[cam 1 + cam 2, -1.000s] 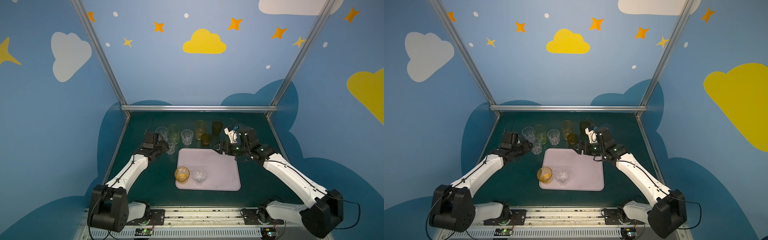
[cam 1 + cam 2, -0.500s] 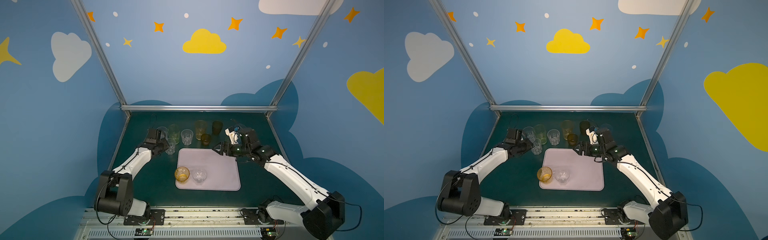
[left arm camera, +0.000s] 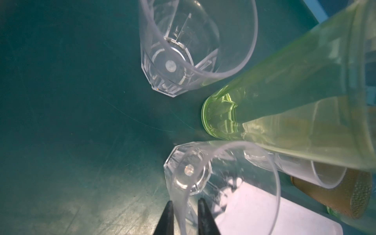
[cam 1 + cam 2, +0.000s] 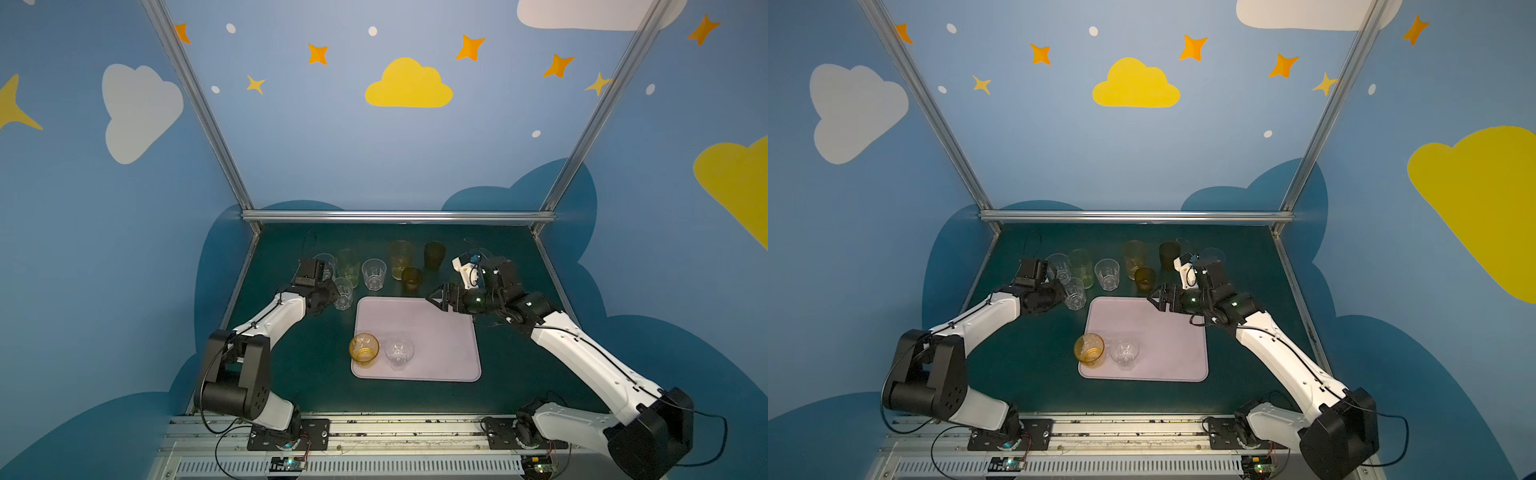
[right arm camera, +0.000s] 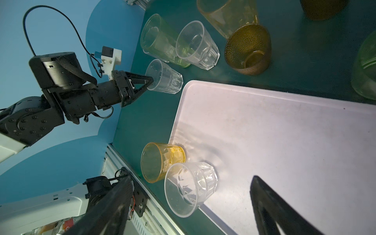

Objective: Place the glasses into the tray
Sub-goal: Pick up the glass from the middle-left of the table.

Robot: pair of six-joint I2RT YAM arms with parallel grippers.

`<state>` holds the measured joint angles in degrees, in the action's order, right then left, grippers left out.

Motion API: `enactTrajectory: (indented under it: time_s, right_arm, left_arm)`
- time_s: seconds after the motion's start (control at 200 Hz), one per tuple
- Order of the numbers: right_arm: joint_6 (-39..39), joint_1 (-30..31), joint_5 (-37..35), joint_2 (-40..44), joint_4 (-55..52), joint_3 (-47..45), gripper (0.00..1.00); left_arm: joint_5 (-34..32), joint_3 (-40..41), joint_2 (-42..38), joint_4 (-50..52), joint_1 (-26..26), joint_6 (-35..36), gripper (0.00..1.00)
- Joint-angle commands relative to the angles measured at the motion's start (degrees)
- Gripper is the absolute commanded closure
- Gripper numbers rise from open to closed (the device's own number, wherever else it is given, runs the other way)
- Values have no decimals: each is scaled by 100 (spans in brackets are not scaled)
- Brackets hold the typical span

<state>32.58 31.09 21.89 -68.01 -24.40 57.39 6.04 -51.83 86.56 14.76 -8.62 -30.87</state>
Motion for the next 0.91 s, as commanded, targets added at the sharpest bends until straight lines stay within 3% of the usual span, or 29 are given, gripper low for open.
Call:
enactTrajectory:
  time_s: [0.0,0.355,0.536,0.901]
  right_arm:
    - [12,-23,8,-9,-60,-17,10]
    - [-2,-23,87,-90,-74,60,10]
    - [29,-24,87,-94,-38,48,10]
    - [65,-24,87,-112,-5,59,10]
  left_arm:
    - [-68,-101,97,53,18,123,82]
    - [-31,-38,27,62,19,156,87]
    - [-16,-118,72,181,18,206,96]
    - [117,-125,-240,423,-69,363,96]
